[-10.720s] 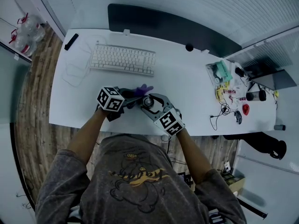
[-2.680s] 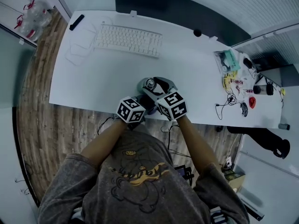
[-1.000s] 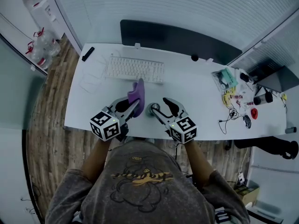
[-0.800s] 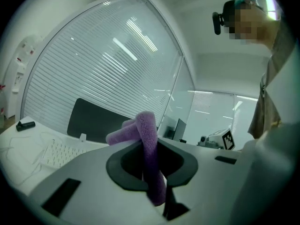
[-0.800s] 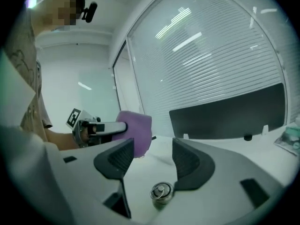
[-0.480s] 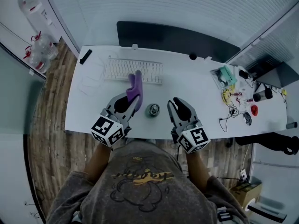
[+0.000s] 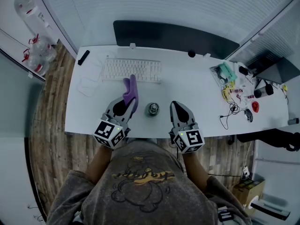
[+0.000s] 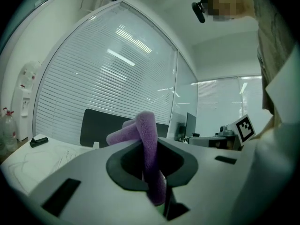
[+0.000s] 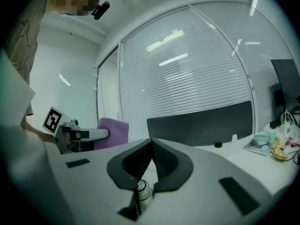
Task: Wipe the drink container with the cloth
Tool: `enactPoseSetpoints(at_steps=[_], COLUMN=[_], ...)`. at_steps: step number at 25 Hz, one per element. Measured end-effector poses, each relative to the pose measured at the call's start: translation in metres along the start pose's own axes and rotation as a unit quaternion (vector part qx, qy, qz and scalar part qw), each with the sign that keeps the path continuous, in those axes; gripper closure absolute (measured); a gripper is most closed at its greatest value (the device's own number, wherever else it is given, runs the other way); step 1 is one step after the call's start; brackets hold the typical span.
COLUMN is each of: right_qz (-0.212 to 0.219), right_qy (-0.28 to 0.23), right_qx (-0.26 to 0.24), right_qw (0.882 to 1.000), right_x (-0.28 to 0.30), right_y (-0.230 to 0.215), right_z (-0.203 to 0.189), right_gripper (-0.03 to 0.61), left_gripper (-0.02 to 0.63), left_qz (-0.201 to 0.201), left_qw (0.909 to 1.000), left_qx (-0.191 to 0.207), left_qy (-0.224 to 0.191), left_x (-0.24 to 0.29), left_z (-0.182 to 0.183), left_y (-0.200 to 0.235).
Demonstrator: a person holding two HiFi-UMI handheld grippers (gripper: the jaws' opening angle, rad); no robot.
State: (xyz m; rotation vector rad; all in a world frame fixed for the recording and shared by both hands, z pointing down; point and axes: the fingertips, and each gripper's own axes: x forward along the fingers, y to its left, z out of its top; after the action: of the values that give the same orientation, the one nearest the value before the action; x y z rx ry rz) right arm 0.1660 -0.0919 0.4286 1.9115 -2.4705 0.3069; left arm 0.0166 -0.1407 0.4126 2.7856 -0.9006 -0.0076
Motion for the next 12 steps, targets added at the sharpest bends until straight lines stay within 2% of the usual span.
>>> enactPoseSetpoints(at_steps=[12], right_qz=[-0.008], right_qy=[0.012], right_qx=[0.004], right_qw=[1.0], right_x=[0.001], right_y=[-0.008], right_z=[-0.014], right_gripper=[0.574], left_gripper=[0.565], left_qz=[0.023], left_qw=[0.9994], left_qx=[-0.022], left_qy=[0.011], left_x=[0.0], left_z=[-0.013], left_y=[0.007])
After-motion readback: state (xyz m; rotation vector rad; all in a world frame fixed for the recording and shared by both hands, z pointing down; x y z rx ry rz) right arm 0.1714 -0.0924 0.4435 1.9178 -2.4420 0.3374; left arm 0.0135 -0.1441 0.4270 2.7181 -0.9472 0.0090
